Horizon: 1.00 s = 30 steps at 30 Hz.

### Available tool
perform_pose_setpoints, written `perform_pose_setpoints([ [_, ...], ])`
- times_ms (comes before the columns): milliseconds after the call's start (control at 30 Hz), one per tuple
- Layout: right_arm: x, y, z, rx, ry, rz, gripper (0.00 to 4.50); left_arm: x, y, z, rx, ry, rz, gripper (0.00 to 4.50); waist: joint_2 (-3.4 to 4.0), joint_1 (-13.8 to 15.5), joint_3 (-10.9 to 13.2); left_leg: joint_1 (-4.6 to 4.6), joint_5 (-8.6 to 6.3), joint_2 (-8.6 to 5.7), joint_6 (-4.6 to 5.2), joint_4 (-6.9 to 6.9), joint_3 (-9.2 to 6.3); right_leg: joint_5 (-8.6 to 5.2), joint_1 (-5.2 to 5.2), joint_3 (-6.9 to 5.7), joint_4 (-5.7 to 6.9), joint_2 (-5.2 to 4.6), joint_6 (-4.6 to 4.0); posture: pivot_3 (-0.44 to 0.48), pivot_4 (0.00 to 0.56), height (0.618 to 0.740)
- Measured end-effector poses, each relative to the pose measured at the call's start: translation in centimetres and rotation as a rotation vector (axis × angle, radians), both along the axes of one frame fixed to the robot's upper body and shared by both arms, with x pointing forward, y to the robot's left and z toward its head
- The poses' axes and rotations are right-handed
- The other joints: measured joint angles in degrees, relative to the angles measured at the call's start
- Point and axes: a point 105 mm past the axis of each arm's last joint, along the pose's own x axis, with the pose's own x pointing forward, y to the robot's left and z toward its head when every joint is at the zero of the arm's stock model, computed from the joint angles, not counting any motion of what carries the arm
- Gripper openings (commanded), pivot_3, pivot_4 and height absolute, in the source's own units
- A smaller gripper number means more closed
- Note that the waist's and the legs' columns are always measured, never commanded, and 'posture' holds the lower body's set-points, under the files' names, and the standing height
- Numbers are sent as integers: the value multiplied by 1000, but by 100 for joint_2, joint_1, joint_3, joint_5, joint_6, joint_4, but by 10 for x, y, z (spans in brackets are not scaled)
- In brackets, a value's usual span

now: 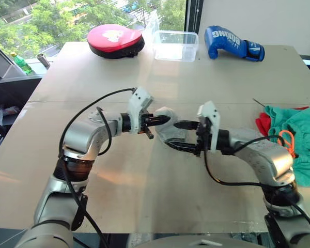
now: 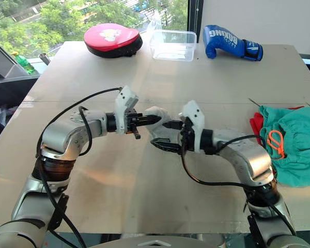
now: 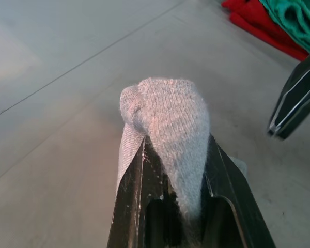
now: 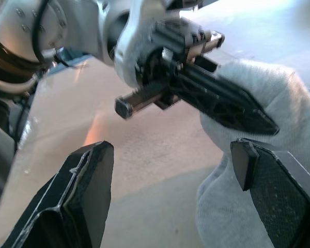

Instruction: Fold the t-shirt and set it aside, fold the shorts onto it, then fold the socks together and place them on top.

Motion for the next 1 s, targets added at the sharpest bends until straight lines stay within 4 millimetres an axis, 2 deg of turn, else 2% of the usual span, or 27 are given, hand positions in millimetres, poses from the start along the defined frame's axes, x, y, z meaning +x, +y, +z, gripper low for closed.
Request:
perform_pose_setpoints([
  [133,9,-24,-4,-4,13,-138,3840,-4,-14,-7,28,-10,-66,26,0,5,0,-2,0,0,0,2,2,0,0,1,-1,-1,0,0,150,731],
  [267,13,-35,2,17,-1,-209,3840,-7,-22,-17,77,-32,-124,26,0,-3,0,-1,0,0,0,2,1,0,0,1,2,0,0,0,150,731],
  [300,13,-34,4,30,-4,-216,3840,-8,-25,-20,104,-48,-148,1015,1,-1,0,-1,0,0,0,2,1,0,0,2,1,0,0,0,150,731],
  [367,14,-33,7,45,-4,-218,3840,-11,-25,-27,134,-52,-179,1577,1,-1,0,-1,0,0,0,2,2,0,0,2,1,0,0,0,150,731],
  [400,14,-32,8,53,-5,-220,3840,-13,-26,-30,137,-42,-196,2230,1,-1,0,-1,0,0,0,2,3,0,0,3,1,0,0,0,150,731],
  [567,13,-25,14,92,7,-205,3840,-20,-29,-35,126,-25,-248,4460,0,3,0,-2,0,0,1,5,2,0,1,3,2,0,0,0,150,731],
  [700,13,-14,17,140,31,-182,3840,-26,-28,-36,95,5,-276,4460,1,-9,0,0,0,0,1,6,2,0,1,3,6,0,0,0,150,731],
  [733,16,-12,17,141,35,-190,3840,-27,-28,-36,91,11,-282,4460,1,-16,0,1,0,0,1,7,2,0,1,3,8,0,0,0,150,731],
  [833,43,-8,10,107,59,-297,3840,-35,-30,-37,64,31,-324,4460,2,-11,-1,1,1,0,1,11,3,0,1,4,12,1,0,0,150,731],
  [1000,56,-11,-9,11,74,-363,3840,-38,-29,-39,54,49,-331,4460,2,11,-1,-4,0,-1,1,12,4,1,1,3,5,-1,0,0,150,731],
])
